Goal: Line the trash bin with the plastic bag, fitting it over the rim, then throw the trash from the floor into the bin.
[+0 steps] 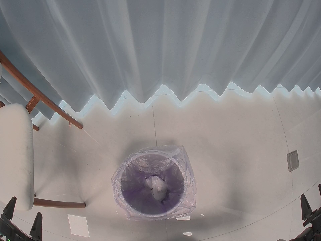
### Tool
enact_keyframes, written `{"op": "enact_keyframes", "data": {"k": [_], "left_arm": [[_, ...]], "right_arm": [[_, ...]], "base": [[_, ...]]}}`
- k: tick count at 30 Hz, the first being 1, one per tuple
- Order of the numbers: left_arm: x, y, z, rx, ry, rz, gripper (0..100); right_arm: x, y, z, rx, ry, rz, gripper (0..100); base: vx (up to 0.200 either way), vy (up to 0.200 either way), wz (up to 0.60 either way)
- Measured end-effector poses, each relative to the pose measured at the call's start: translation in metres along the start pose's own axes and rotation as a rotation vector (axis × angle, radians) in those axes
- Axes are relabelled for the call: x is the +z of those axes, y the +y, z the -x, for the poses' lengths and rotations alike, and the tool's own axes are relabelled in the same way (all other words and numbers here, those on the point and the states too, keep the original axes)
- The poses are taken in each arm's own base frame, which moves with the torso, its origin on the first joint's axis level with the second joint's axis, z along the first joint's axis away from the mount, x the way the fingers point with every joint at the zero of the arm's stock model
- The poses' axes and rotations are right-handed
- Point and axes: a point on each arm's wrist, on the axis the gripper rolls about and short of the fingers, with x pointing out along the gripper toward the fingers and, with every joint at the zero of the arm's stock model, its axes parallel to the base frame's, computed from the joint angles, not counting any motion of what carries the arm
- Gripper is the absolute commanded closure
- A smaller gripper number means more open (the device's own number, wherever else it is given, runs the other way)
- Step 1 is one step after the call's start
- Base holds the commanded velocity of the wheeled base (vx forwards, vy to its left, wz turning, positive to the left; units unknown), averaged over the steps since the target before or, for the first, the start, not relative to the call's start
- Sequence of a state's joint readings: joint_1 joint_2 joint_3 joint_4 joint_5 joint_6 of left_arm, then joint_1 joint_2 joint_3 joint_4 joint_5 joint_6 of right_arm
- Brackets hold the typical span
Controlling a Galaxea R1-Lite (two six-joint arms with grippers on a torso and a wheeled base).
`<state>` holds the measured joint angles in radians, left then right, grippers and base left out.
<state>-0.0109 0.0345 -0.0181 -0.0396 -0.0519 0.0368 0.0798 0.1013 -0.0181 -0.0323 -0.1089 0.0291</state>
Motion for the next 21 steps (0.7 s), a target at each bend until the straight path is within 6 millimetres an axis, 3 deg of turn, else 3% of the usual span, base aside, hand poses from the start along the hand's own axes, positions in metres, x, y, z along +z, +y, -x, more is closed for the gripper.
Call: {"op": "enact_keyframes", "data": {"k": [7, 14, 18, 21], "left_arm": [[0.0000, 0.0011, 0.0014, 0.072, -0.017, 0.012, 0], [-0.0002, 0.0054, 0.0025, 0.277, -0.017, 0.017, 0], [-0.0003, 0.0045, 0.0023, 0.238, -0.017, 0.005, 0], [-0.0004, 0.0018, 0.0019, 0.116, -0.019, -0.005, 0]], "right_arm": [[-0.0044, 0.0022, 0.0053, 0.003, -0.034, 0.001, 0], [-0.0054, 0.0024, 0.0070, -0.010, -0.051, -0.001, 0], [-0.0056, 0.0024, 0.0073, -0.012, -0.055, -0.002, 0], [-0.0056, 0.0024, 0.0074, -0.013, -0.056, -0.003, 0]], "base": [[0.000, 0.000, 0.00], [0.000, 0.000, 0.00], [0.000, 0.000, 0.00], [0.000, 0.000, 0.00]]}}
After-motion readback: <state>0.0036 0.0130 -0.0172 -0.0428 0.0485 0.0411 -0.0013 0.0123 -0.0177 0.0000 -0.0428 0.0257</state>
